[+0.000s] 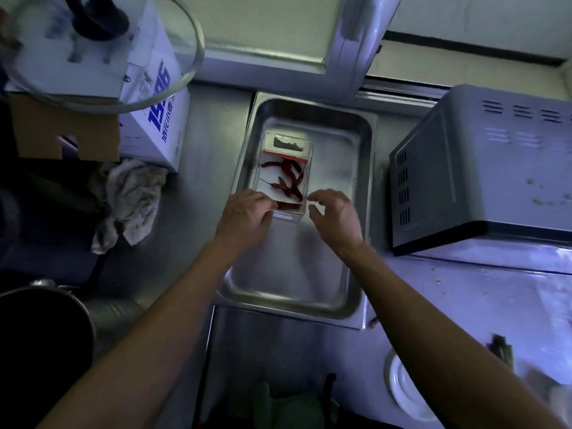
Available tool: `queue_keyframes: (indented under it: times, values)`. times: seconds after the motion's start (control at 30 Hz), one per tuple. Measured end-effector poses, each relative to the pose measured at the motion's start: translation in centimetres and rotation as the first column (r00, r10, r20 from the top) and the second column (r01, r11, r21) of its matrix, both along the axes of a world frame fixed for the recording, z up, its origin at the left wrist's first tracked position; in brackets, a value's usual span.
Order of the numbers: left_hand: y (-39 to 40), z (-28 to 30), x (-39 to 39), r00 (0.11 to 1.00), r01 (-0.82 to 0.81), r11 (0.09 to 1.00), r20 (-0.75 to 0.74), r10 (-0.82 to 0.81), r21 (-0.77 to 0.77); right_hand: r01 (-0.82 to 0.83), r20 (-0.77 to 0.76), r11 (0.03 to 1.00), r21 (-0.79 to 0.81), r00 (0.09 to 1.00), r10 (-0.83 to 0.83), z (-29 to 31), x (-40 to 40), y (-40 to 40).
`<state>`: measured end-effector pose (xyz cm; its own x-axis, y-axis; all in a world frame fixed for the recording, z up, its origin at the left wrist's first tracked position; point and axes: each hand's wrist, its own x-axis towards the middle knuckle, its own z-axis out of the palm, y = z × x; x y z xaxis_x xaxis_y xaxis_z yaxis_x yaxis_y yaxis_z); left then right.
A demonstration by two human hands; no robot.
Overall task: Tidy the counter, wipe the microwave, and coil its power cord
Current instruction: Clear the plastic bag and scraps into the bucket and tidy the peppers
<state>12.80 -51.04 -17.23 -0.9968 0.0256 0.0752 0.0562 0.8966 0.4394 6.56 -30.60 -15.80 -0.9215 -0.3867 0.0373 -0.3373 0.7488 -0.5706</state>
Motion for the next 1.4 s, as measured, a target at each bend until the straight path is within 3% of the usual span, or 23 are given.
queue_keyframes:
  times: [0.43, 0.77, 1.03, 1.4]
  values:
    - [13.4, 1.0, 5.6, 0.987, 0.109, 0.990, 0.126, -0.097, -0.094, 0.214, 0.124, 0.977, -0.011, 0.970, -0.211, 0.3, 11.2, 15.7]
    - [24.8, 1.9, 12.0, 0.967, 0.249, 0.962, 0.087, -0.240, -0.109, 0.302, 0.158, 0.953, -0.009, 0.942, -0.297, 0.2, 20.1, 26.8]
    - [29.7, 0.7, 16.0, 0.947, 0.315, 0.937, 0.117, -0.299, -0.153, 0.325, 0.199, 0.945, -0.034, 0.929, -0.312, -0.7, 25.4, 31.5]
    - [31.5, -1.2, 16.7, 0.955, 0.231, 0.963, 0.221, -0.197, -0.139, 0.362, 0.223, 0.930, -0.064, 0.914, -0.340, -1.9, 26.8, 34.5]
